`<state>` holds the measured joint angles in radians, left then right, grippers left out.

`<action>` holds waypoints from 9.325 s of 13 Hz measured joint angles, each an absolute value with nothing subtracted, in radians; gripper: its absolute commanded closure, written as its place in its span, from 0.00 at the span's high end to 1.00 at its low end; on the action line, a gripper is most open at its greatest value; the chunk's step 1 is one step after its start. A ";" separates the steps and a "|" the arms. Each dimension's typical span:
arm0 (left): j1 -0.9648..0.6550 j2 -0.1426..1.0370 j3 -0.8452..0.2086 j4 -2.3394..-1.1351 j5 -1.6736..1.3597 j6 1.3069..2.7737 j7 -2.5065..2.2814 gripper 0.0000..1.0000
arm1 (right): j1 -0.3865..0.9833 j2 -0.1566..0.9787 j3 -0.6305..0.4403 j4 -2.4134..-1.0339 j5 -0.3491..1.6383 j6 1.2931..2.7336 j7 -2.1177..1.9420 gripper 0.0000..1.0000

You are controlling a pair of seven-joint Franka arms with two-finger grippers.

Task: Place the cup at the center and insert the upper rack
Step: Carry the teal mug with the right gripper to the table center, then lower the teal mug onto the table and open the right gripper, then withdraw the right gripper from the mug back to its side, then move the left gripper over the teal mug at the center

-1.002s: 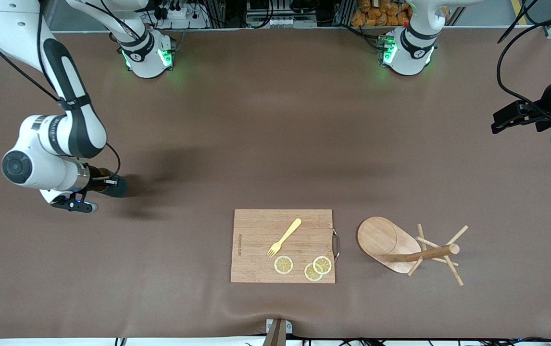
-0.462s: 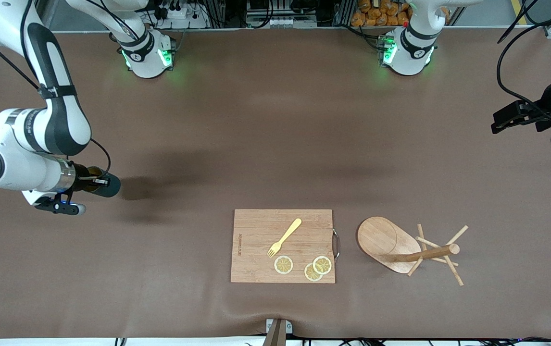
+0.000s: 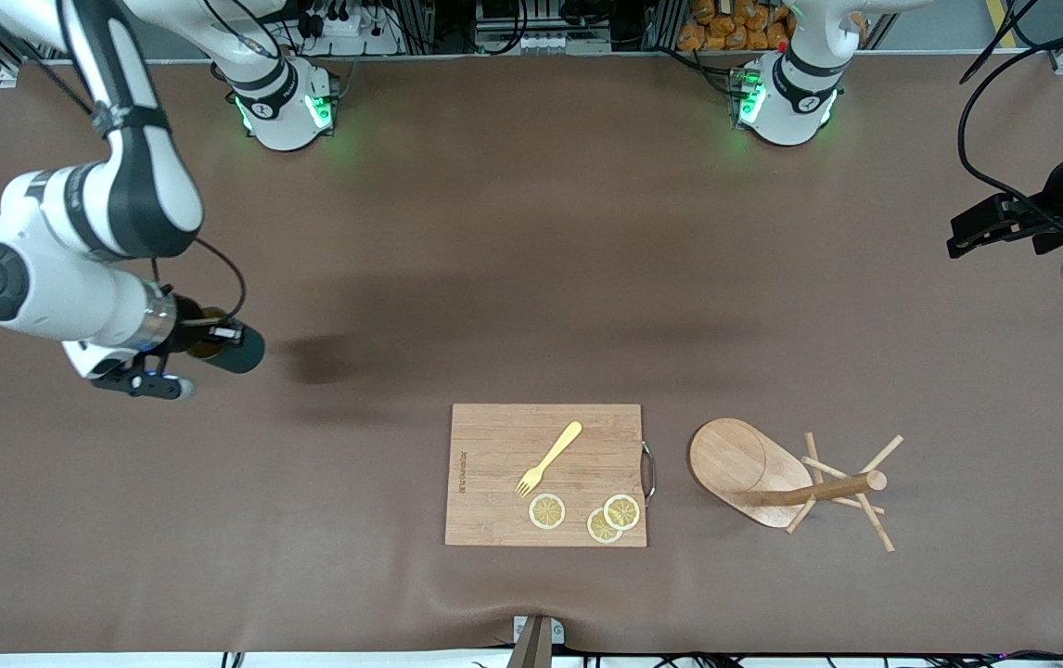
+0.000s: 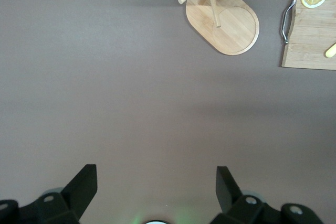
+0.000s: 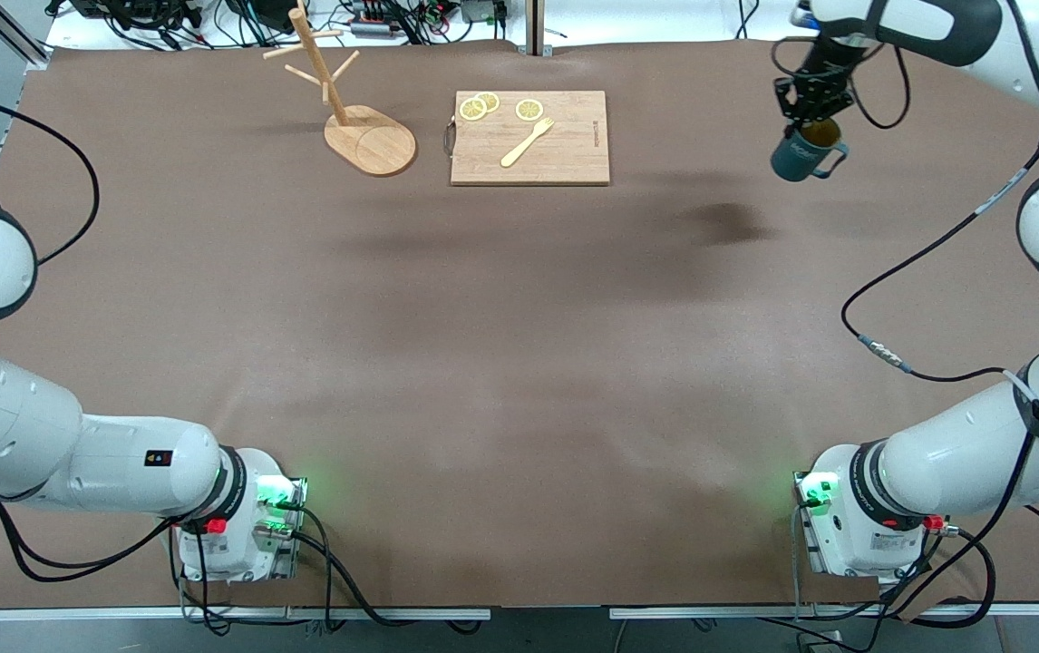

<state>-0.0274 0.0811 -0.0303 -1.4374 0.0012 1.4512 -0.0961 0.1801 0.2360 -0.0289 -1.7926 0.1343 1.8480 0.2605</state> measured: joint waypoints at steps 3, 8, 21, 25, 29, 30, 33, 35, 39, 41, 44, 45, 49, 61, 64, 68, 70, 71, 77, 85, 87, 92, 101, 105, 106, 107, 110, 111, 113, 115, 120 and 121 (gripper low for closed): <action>-0.027 0.081 -0.030 -1.437 0.001 1.451 -0.096 1.00 | 0.288 0.234 -0.026 -1.731 0.134 1.808 0.287 0.00; -0.026 0.081 -0.030 -1.437 0.001 1.451 -0.096 1.00 | 0.549 0.235 -0.016 -1.658 0.135 1.799 0.548 0.00; -0.028 0.081 -0.032 -1.437 0.001 1.451 -0.096 1.00 | 0.916 0.509 -0.011 -1.574 0.134 2.025 0.693 0.00; -0.026 0.081 -0.032 -1.437 0.001 1.451 -0.097 1.00 | 0.942 0.584 -0.012 -1.565 0.133 2.099 0.693 0.00; -0.026 0.081 -0.032 -1.437 0.001 1.451 -0.097 1.00 | 0.951 0.603 -0.012 -1.561 0.134 2.106 0.855 0.00; -0.026 0.081 -0.032 -1.437 0.001 1.451 -0.097 1.00 | 0.951 0.604 -0.012 -1.561 0.134 2.104 0.903 0.00; -0.026 0.081 -0.032 -1.437 0.001 1.451 -0.097 1.00 | 0.957 0.621 -0.012 -1.561 0.133 2.103 1.014 0.00; -0.027 0.081 -0.032 -1.437 0.001 1.451 -0.097 1.00 | 0.970 0.636 -0.011 -1.561 0.133 2.109 1.061 0.00; -0.027 0.081 -0.032 -1.437 0.001 1.451 -0.097 1.00 | 0.977 0.641 -0.012 -1.558 0.134 2.121 1.145 0.00; -0.026 0.081 -0.032 -1.437 0.001 1.451 -0.097 1.00 | 0.977 0.641 -0.013 -1.556 0.134 2.122 1.161 0.00; -0.026 0.081 -0.032 -1.437 0.001 1.451 -0.097 1.00 | 0.977 0.643 -0.013 -1.556 0.134 2.132 1.167 0.29; -0.026 0.081 -0.032 -1.437 0.001 1.451 -0.097 1.00 | 0.977 0.645 -0.013 -1.556 0.134 2.138 1.167 0.59; -0.026 0.081 -0.032 -1.437 0.001 1.451 -0.097 1.00 | 0.977 0.649 -0.013 -1.556 0.133 2.145 1.165 1.00; -0.029 0.081 -0.033 -1.437 0.001 1.441 -0.096 1.00 | 0.739 0.411 -0.049 -1.502 0.134 1.854 0.824 1.00; -0.030 0.081 -0.034 -1.437 0.001 1.441 -0.096 1.00 | 0.569 0.303 -0.050 -1.513 0.135 1.752 0.605 1.00; -0.032 0.081 -0.036 -1.437 0.001 1.441 -0.096 1.00 | 0.363 0.175 -0.052 -1.558 0.134 1.657 0.390 1.00; -0.034 0.081 -0.036 -1.437 0.001 1.441 -0.096 1.00 | 0.276 0.129 -0.053 -1.569 0.133 1.609 0.344 1.00; -0.034 0.081 -0.036 -1.437 0.001 1.441 -0.096 1.00 | 0.243 0.110 -0.052 -1.570 0.133 1.600 0.312 1.00; -0.038 0.081 -0.042 -1.437 0.001 1.440 -0.096 1.00 | 0.067 0.051 -0.052 -1.602 0.132 1.594 0.111 1.00; -0.038 0.070 -0.045 -1.427 -0.026 1.436 -0.098 1.00 | 0.048 0.039 -0.044 -1.616 0.058 1.600 0.061 1.00; -0.038 0.067 -0.045 -1.425 -0.042 1.438 -0.098 1.00 | 0.047 0.038 -0.043 -1.617 0.057 1.600 0.057 1.00; -0.043 0.067 -0.077 -1.424 -0.059 1.549 -0.098 1.00 | 0.044 0.037 -0.042 -1.618 0.049 1.601 0.054 1.00; -0.056 0.101 -0.209 -1.429 -0.196 1.649 -0.158 1.00 | 0.035 0.037 -0.046 -1.621 0.018 1.660 0.054 1.00; -0.063 0.120 -0.310 -1.430 -0.196 1.691 -0.239 1.00 | 0.032 0.037 -0.049 -1.621 -0.002 1.636 0.053 1.00; -0.063 0.125 -0.332 -1.431 -0.196 1.705 -0.265 1.00 | 0.032 0.036 -0.048 -1.621 -0.002 1.627 0.053 1.00; -0.064 0.132 -0.356 -1.433 -0.196 1.723 -0.293 1.00 | 0.032 0.035 -0.048 -1.621 -0.002 1.624 0.053 1.00; -0.112 0.156 -0.389 -1.449 -0.196 1.788 -0.379 1.00 | 0.032 0.035 -0.048 -1.621 -0.002 1.624 0.053 1.00; -0.138 0.165 -0.390 -1.452 -0.185 1.799 -0.418 1.00 | 0.032 0.035 -0.048 -1.621 -0.002 1.624 0.053 1.00; -0.199 0.184 -0.391 -1.455 -0.123 1.809 -0.520 1.00 | 0.031 0.034 -0.049 -1.620 -0.002 1.628 0.053 1.00; -0.271 0.208 -0.393 -1.455 -0.072 1.836 -0.654 1.00 | 0.031 0.034 -0.049 -1.620 -0.002 1.638 0.053 1.00; -0.434 0.278 -0.395 -1.456 0.061 1.885 -0.984 1.00 | 0.026 0.034 -0.049 -1.621 -0.002 1.642 0.053 1.00; -0.456 0.294 -0.395 -1.456 0.077 1.899 -1.031 1.00 | 0.025 0.034 -0.049 -1.621 -0.002 1.642 0.053 1.00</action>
<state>-0.4559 0.2941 -0.3949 -1.4559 0.0771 1.8987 -1.0313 0.0254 0.0344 -0.0495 -1.6208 -0.0022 1.6423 0.0530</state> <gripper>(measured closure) 0.000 0.000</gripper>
